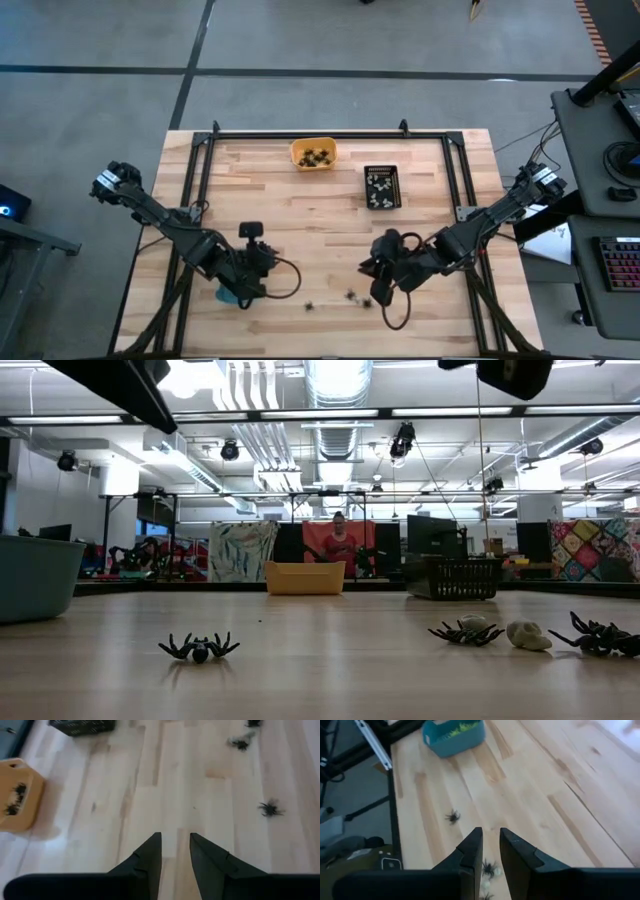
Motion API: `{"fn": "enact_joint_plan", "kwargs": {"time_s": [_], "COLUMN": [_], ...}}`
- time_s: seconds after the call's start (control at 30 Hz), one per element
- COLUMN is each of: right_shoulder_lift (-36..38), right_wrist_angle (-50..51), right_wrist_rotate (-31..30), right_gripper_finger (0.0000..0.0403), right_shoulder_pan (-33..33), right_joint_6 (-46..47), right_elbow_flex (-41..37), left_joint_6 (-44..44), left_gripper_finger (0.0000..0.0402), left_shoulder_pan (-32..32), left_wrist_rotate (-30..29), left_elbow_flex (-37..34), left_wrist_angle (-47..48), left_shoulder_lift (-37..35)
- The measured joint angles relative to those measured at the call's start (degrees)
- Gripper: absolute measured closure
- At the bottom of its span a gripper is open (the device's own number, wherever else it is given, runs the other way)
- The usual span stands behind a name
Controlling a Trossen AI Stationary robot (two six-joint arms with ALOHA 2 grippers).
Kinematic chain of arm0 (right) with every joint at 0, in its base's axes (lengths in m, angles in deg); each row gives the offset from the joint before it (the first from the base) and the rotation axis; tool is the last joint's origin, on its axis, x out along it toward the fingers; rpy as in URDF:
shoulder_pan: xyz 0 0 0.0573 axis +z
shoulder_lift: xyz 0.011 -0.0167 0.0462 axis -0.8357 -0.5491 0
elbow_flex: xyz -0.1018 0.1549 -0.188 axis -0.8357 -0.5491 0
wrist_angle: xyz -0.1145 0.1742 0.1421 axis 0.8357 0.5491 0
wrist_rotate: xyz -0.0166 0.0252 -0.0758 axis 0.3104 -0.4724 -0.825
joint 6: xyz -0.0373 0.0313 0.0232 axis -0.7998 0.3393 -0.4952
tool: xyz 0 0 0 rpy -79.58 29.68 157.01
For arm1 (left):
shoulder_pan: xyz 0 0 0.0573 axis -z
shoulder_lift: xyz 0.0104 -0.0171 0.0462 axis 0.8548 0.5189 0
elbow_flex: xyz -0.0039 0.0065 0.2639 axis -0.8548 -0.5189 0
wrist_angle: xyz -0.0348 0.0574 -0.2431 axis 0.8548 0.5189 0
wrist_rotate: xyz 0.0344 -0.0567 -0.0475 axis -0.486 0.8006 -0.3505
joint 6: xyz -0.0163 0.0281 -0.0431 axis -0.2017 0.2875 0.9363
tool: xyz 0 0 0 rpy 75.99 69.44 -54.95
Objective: Sort Halloween decoration
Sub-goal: Put the white skull toy into the black bin
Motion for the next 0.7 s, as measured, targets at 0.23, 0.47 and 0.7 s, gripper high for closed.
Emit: {"fn": "enact_joint_plan", "kwargs": {"time_s": [0.23, 0.47, 0.7], "right_shoulder_lift": [-2.57, -7.26, -12.78], "right_wrist_angle": [2.35, 4.68, 9.57], "right_wrist_rotate": [1.66, 9.0, 15.19], "right_gripper_finger": [0.0346, 0.0346, 0.0346], "right_shoulder_pan": [-0.62, -2.79, -4.66], "right_joint_6": [4.64, 7.0, 9.97], "right_elbow_flex": [0.01, 2.11, 6.57], "left_joint_6": [0.33, 0.36, 1.5], "left_gripper_finger": [0.0318, 0.0318, 0.0318], "left_shoulder_pan": [0.0, 0.0, 0.0], "left_wrist_rotate": [-3.3, -3.63, -3.61], "left_elbow_flex": [0.0, 0.0, -0.02], "left_wrist_angle": [-0.04, -0.21, -0.43], "left_shoulder_lift": [0.0, 0.0, 0.0]}}
